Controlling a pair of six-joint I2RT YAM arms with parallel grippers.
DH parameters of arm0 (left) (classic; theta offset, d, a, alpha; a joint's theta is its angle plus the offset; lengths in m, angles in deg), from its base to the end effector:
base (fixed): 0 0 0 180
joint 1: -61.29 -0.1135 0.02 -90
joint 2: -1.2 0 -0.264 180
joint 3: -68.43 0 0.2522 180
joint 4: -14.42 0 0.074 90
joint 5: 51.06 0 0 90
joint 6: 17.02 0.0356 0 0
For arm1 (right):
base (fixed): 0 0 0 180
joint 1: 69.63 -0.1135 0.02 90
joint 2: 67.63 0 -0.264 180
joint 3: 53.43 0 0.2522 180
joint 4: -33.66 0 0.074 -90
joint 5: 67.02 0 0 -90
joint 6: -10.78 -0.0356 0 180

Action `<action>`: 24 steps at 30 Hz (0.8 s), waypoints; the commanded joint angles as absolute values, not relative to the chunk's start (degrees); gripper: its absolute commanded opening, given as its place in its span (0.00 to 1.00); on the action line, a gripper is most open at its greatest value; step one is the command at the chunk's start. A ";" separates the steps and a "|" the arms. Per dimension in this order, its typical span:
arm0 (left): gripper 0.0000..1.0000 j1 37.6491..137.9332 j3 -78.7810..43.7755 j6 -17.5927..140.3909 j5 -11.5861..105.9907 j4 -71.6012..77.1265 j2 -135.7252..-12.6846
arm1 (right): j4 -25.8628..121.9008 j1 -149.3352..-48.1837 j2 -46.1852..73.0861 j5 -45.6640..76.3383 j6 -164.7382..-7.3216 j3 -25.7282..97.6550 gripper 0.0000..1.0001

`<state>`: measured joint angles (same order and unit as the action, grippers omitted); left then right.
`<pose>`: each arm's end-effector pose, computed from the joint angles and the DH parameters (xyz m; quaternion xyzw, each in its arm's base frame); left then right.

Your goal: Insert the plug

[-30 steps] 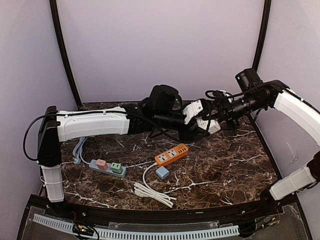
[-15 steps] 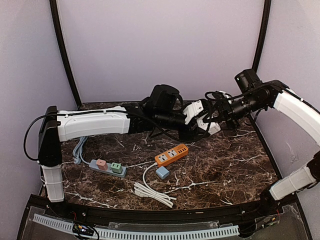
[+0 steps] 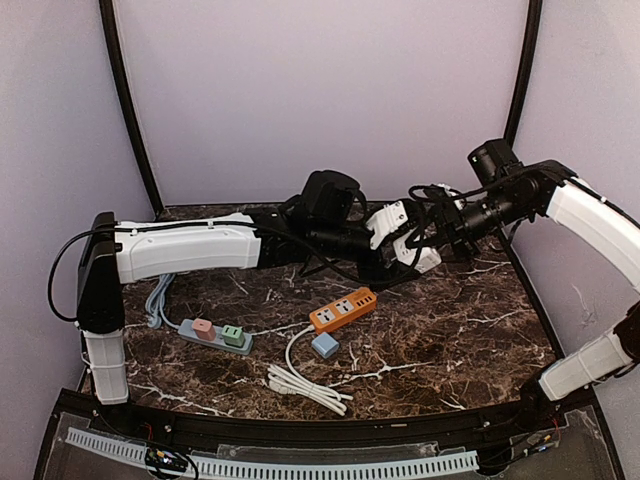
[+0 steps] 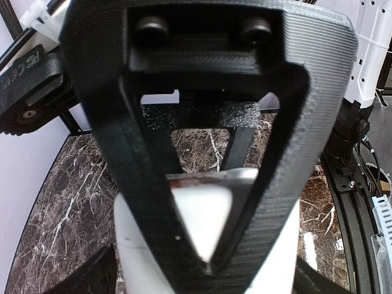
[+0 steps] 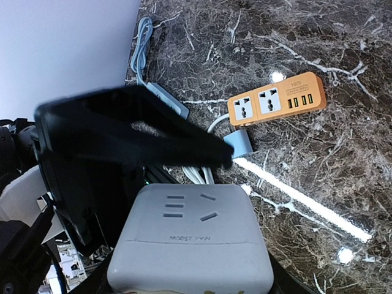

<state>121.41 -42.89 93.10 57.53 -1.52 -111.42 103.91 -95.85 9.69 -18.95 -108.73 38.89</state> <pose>0.2276 -0.4189 0.3195 0.5852 0.5458 -0.3224 0.5056 0.2254 0.1375 0.3538 -0.0812 0.8939 0.4322 0.0869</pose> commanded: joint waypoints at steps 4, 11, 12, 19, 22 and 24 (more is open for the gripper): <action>0.99 121.74 -38.22 92.31 53.10 -0.50 -105.72 | 104.37 -96.26 7.79 -16.89 -109.23 38.30 0.00; 0.99 121.79 -32.03 86.86 46.45 -1.29 -99.29 | 104.94 -96.30 7.74 -12.84 -108.16 38.55 0.00; 0.99 121.82 -31.57 86.03 45.55 -1.96 -98.01 | 104.94 -96.26 7.77 -12.33 -108.00 38.61 0.00; 0.99 121.77 -34.47 69.35 30.40 -16.21 -94.90 | 104.58 -96.26 7.94 -9.94 -107.44 38.82 0.00; 0.99 121.77 -35.22 61.88 26.31 -22.28 -92.37 | 104.25 -96.25 8.42 -9.24 -107.39 39.02 0.00; 0.99 121.53 -35.32 59.02 24.73 -24.60 -90.68 | 104.22 -96.30 8.83 -8.75 -107.18 39.35 0.00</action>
<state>121.56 -33.87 69.93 32.09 -14.32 -95.46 105.09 -95.87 8.97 -10.26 -108.19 38.63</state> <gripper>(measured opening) 0.987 0.572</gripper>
